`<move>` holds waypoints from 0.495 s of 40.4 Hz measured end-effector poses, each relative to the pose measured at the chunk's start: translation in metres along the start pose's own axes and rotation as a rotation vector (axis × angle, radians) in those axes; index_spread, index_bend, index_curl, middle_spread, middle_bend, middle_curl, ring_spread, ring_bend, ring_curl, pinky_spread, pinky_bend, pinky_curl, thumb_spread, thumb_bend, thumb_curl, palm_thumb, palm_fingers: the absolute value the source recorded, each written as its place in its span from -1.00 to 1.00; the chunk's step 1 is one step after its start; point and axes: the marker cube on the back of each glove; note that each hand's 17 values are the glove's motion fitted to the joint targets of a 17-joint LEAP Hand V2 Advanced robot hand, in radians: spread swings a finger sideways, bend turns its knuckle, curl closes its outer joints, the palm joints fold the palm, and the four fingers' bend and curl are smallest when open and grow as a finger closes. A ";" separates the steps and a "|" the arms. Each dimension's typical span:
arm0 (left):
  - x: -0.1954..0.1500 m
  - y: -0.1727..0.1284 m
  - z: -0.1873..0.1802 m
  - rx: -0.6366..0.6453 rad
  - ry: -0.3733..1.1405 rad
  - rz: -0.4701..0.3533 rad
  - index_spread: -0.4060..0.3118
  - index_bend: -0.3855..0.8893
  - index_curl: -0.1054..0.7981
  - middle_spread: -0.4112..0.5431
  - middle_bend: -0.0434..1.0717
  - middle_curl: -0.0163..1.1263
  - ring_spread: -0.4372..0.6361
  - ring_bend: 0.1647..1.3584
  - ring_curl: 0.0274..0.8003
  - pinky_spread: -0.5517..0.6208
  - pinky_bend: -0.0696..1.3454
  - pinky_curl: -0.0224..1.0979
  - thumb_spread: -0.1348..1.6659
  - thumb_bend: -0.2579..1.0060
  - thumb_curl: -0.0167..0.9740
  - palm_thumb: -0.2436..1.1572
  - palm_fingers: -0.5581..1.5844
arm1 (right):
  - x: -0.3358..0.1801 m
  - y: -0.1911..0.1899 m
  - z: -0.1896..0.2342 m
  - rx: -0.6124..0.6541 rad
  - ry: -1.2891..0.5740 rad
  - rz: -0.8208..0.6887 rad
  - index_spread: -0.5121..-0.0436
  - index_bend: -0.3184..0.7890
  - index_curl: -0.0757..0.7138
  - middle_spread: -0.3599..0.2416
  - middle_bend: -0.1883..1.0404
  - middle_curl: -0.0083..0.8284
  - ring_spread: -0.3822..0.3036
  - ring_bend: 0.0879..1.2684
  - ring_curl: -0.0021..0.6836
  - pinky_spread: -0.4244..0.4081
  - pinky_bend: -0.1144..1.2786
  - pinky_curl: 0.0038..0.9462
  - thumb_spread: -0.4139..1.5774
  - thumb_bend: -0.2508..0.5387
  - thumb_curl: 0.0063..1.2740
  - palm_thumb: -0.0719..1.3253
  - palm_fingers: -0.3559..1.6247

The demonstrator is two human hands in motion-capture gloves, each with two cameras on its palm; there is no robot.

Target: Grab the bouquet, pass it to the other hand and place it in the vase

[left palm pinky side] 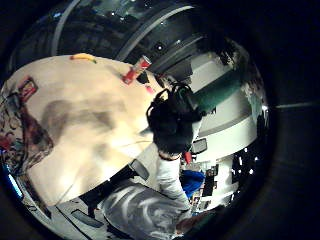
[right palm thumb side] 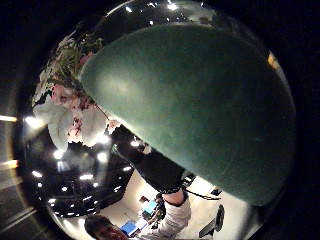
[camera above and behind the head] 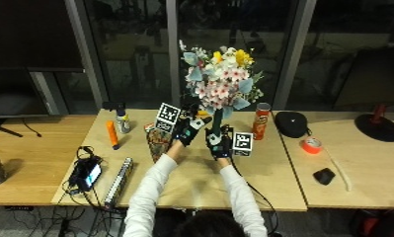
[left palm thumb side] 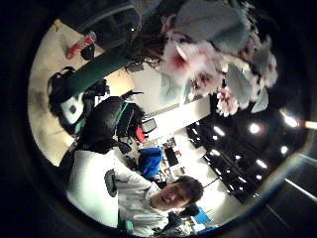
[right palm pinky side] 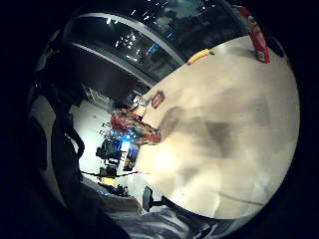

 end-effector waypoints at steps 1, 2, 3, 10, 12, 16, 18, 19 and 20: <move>0.000 -0.002 0.002 0.001 -0.003 -0.011 0.44 -0.24 -0.12 0.52 -0.53 -0.41 0.51 -0.34 -0.30 0.57 -0.41 -0.34 0.33 -0.63 -0.22 0.10 -0.38 | -0.002 0.002 0.004 -0.009 -0.009 -0.008 0.27 0.30 0.54 -0.32 0.77 0.59 -0.40 0.70 0.77 -0.49 0.38 0.17 0.29 -0.41 -0.09 0.62 0.72; 0.000 -0.005 0.003 0.002 -0.009 -0.016 0.45 -0.24 -0.13 0.52 -0.53 -0.41 0.51 -0.32 -0.29 0.57 -0.41 -0.34 0.32 -0.63 -0.22 0.10 -0.38 | -0.003 0.003 0.007 -0.016 -0.015 -0.018 0.27 0.30 0.55 -0.32 0.77 0.59 -0.39 0.71 0.77 -0.49 0.38 0.18 0.29 -0.41 -0.09 0.62 0.72; 0.001 -0.007 0.005 0.003 -0.014 -0.016 0.45 -0.24 -0.14 0.51 -0.52 -0.40 0.50 -0.31 -0.29 0.57 -0.40 -0.33 0.31 -0.63 -0.22 0.10 -0.37 | -0.003 0.003 0.011 -0.021 -0.018 -0.034 0.27 0.29 0.56 -0.32 0.77 0.59 -0.39 0.71 0.77 -0.49 0.38 0.18 0.28 -0.41 -0.08 0.62 0.72; 0.007 -0.011 0.021 0.038 0.023 0.031 0.46 -0.19 -0.17 0.41 -0.46 -0.38 0.38 -0.26 -0.29 0.49 -0.41 -0.35 0.25 -0.65 -0.22 0.06 -0.25 | -0.001 0.012 0.030 -0.047 -0.017 -0.072 0.27 0.27 0.62 -0.31 0.78 0.58 -0.39 0.72 0.77 -0.49 0.39 0.19 0.26 -0.42 -0.05 0.61 0.72; 0.010 -0.012 0.026 0.079 0.025 0.056 0.41 -0.15 -0.15 0.32 -0.43 -0.36 0.30 -0.27 -0.29 0.42 -0.41 -0.35 0.24 -0.64 -0.21 0.07 -0.15 | 0.001 0.019 0.038 -0.058 -0.022 -0.043 0.27 0.26 0.63 -0.31 0.78 0.58 -0.39 0.72 0.77 -0.49 0.39 0.20 0.26 -0.42 -0.05 0.61 0.71; 0.009 -0.014 0.032 0.175 0.049 0.075 0.23 -0.13 -0.12 0.04 -0.31 -0.32 0.02 -0.26 -0.29 0.15 -0.34 -0.32 0.22 -0.63 -0.20 0.09 0.20 | 0.011 0.028 0.054 -0.087 -0.037 -0.077 0.26 0.25 0.66 -0.30 0.78 0.57 -0.40 0.73 0.77 -0.50 0.39 0.20 0.26 -0.41 -0.03 0.61 0.71; 0.008 -0.014 0.031 0.215 0.057 0.065 0.08 -0.13 -0.12 -0.15 -0.22 -0.35 -0.19 -0.31 -0.36 -0.09 -0.32 -0.36 0.21 -0.61 -0.18 0.13 0.48 | 0.008 0.036 0.059 -0.106 -0.040 -0.050 0.26 0.24 0.67 -0.31 0.78 0.56 -0.40 0.73 0.77 -0.49 0.38 0.20 0.26 -0.41 -0.03 0.61 0.71; 0.006 -0.014 0.030 0.240 0.050 0.056 0.20 -0.22 -0.16 -0.02 -0.43 -0.42 -0.03 -0.35 -0.40 0.09 -0.46 -0.43 0.21 -0.65 -0.20 0.09 0.09 | 0.006 0.040 0.062 -0.122 -0.040 -0.033 0.26 0.24 0.68 -0.31 0.78 0.56 -0.40 0.73 0.76 -0.50 0.39 0.20 0.25 -0.42 -0.02 0.61 0.71; 0.005 -0.013 0.028 0.269 0.040 0.046 -0.10 -0.02 -0.04 -0.31 0.03 -0.17 -0.40 -0.17 -0.14 -0.24 -0.21 -0.22 0.18 -0.55 -0.14 0.24 0.83 | 0.006 0.044 0.064 -0.144 -0.038 -0.022 0.25 0.23 0.69 -0.32 0.77 0.55 -0.40 0.72 0.75 -0.51 0.38 0.19 0.27 -0.41 -0.02 0.60 0.70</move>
